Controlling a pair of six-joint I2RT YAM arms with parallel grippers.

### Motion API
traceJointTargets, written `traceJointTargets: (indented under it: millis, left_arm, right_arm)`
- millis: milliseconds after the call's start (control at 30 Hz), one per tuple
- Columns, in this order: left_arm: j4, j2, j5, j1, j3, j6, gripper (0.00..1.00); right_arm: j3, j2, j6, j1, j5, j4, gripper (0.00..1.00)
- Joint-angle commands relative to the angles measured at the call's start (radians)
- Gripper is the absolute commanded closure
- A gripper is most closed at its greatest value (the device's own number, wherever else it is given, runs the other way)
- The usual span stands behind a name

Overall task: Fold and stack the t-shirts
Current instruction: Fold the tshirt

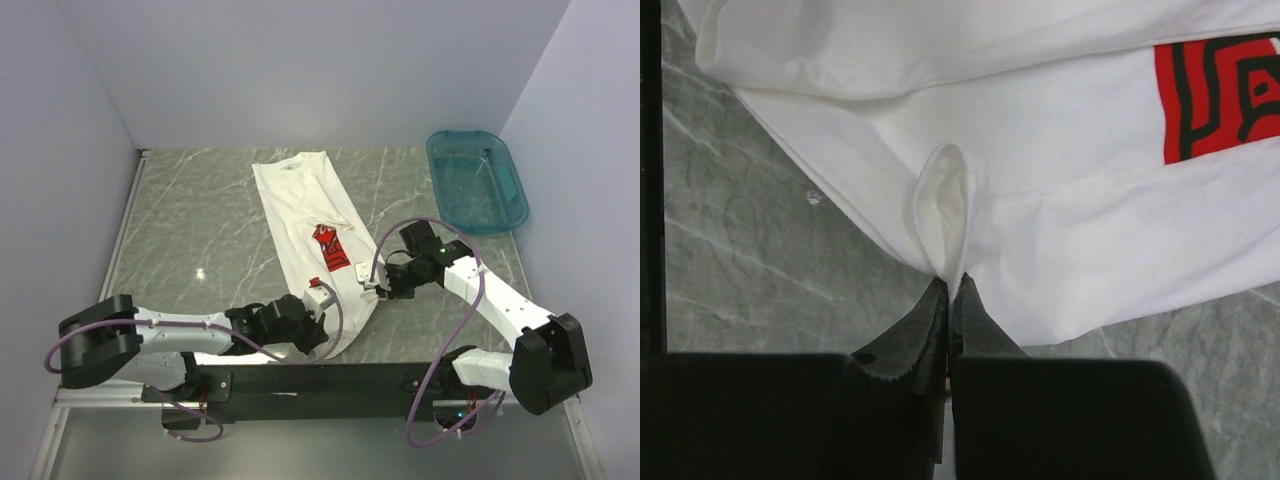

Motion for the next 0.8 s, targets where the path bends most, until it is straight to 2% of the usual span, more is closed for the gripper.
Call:
traceJointTargets:
  millis: [0,100,167,200,233,300,467,633,767]
  left_arm:
    - [0.027,0.073,0.067,-0.036,0.049,0.012,0.99]
    - [0.028,0.141,0.081,-0.073,0.093,0.018,0.94]
    - [0.037,0.165,0.075,-0.087,0.109,0.015,0.74]
    - [0.037,0.168,0.073,-0.087,0.112,0.015,0.74]
    - [0.045,0.165,0.07,-0.09,0.112,0.013,0.65]
    - [0.048,0.158,0.065,-0.092,0.11,0.015,0.59]
    - [0.033,0.135,0.067,-0.098,0.121,0.021,0.51]
    - [-0.031,0.182,0.006,-0.134,0.162,0.039,0.49]
    - [-0.099,0.23,-0.16,-0.194,0.221,0.061,0.48]
  right_arm:
    - [-0.025,-0.026,0.001,-0.006,-0.02,-0.01,1.0]
    - [-0.065,-0.031,-0.003,-0.004,-0.014,-0.002,1.0]
    - [-0.086,-0.032,-0.009,-0.006,-0.007,0.004,1.0]
    - [-0.086,-0.032,-0.009,-0.006,-0.007,0.006,1.0]
    - [-0.099,-0.036,-0.011,-0.006,-0.005,0.007,1.0]
    - [-0.116,-0.036,-0.014,-0.006,0.001,0.013,1.0]
    - [-0.131,-0.033,-0.019,-0.006,0.003,0.018,1.0]
    - [-0.123,-0.028,-0.012,-0.004,-0.008,0.019,1.0]
    - [-0.12,-0.023,-0.014,-0.006,-0.01,0.018,1.0]
